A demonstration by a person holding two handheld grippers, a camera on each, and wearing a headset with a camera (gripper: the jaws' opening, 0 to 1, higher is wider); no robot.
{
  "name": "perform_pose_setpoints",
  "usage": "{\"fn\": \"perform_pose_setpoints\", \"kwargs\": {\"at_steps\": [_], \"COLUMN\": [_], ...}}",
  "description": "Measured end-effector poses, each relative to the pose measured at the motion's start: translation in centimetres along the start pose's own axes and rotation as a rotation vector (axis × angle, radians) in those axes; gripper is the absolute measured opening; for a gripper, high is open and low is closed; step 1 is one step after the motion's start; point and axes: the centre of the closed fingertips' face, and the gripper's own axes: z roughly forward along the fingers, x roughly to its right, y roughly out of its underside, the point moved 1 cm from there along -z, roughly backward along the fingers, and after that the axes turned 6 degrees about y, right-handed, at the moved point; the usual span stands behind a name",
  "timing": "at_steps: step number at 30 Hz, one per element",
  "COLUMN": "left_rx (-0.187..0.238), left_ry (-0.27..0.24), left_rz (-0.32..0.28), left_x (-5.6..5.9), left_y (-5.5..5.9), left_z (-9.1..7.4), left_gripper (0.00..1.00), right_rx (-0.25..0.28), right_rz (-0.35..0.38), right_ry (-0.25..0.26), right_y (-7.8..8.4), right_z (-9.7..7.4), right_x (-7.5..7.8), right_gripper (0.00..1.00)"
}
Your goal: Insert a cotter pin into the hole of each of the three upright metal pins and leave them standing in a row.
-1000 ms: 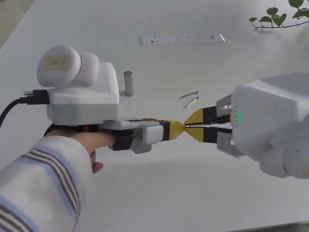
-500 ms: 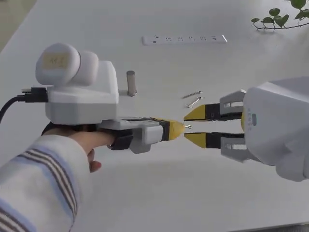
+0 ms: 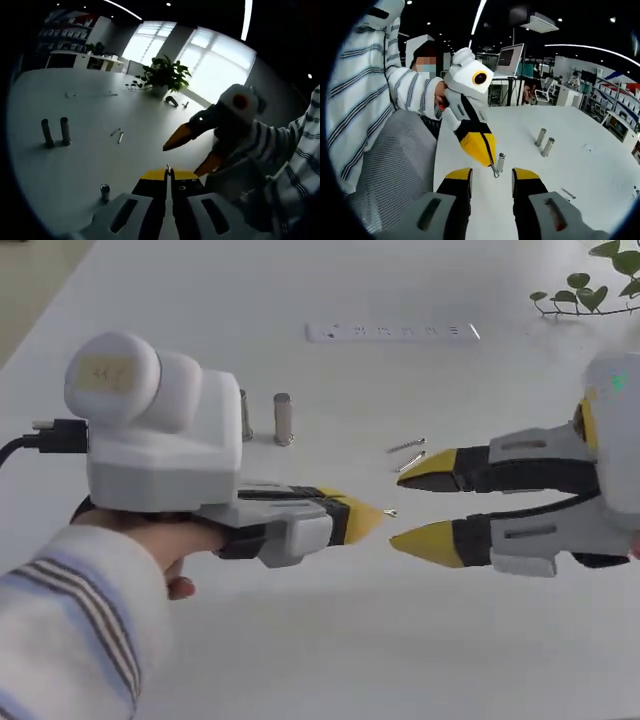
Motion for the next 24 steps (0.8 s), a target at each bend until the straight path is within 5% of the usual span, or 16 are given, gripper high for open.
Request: {"fn": "perform_pose_setpoints", "kwargs": {"at_steps": [7,20,24], "left_rx": [0.006,-0.001,-0.003], "left_ry": [0.042,0.079,0.097], "left_rz": [0.114,0.225,0.252], "left_x": [1.0,1.9,2.2], "left_y": [-0.4,-0.4,-0.5], "left_z": [-0.5,-1.0,-1.1], "left_gripper": [0.0,0.0,0.0], "right_rx": [-0.022,-0.029,-0.039], "right_rz": [0.071,0.151,0.155], "right_ry": [-0.17,-0.335,-0.343], "right_y": [-0.1,-0.1,-0.1], "right_z": [-0.4,0.6,0.7], "right_x": [-0.7,-2.6,-2.9], "right_gripper": [0.24,0.18,0.14]}}
